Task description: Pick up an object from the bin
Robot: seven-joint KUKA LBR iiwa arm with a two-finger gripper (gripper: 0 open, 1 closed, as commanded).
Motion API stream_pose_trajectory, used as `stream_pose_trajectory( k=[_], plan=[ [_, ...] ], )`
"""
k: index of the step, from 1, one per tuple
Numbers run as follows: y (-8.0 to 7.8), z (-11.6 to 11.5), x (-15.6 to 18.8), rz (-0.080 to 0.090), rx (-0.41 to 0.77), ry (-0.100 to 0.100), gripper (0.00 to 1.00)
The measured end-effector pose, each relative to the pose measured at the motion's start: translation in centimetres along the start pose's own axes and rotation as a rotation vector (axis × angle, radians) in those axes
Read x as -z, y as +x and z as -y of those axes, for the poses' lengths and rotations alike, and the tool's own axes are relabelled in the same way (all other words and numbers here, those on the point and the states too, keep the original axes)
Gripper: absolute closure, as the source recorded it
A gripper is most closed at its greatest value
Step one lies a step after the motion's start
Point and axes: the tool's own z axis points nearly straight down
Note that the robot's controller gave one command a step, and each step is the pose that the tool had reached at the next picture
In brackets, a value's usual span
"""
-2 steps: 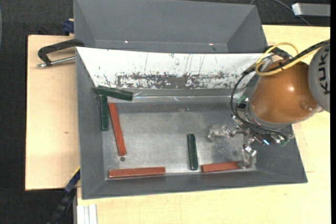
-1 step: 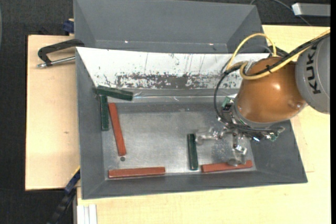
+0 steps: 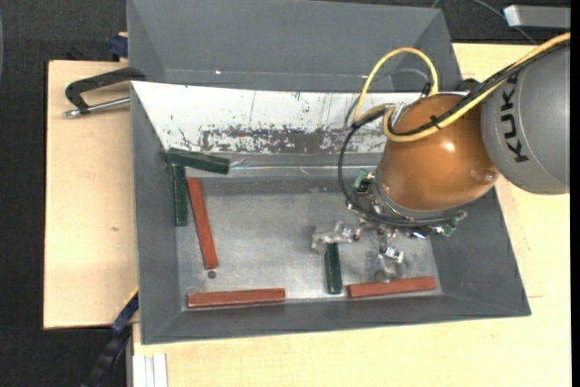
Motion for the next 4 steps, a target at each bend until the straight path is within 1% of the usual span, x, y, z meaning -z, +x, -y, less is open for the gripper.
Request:
stream_pose_trajectory(
  k=[1, 2, 3, 4],
  plan=[
    [0.6, -0.7, -2.3, -0.003, 0.122, -0.004, 1.0],
    [0.6, -0.7, -2.3, -0.003, 0.122, -0.004, 1.0],
    [2.9, 3.9, 8.6, -0.001, 0.101, -0.001, 1.0],
    [2.9, 3.9, 8.6, -0.001, 0.102, -0.002, 1.0]
  ],
)
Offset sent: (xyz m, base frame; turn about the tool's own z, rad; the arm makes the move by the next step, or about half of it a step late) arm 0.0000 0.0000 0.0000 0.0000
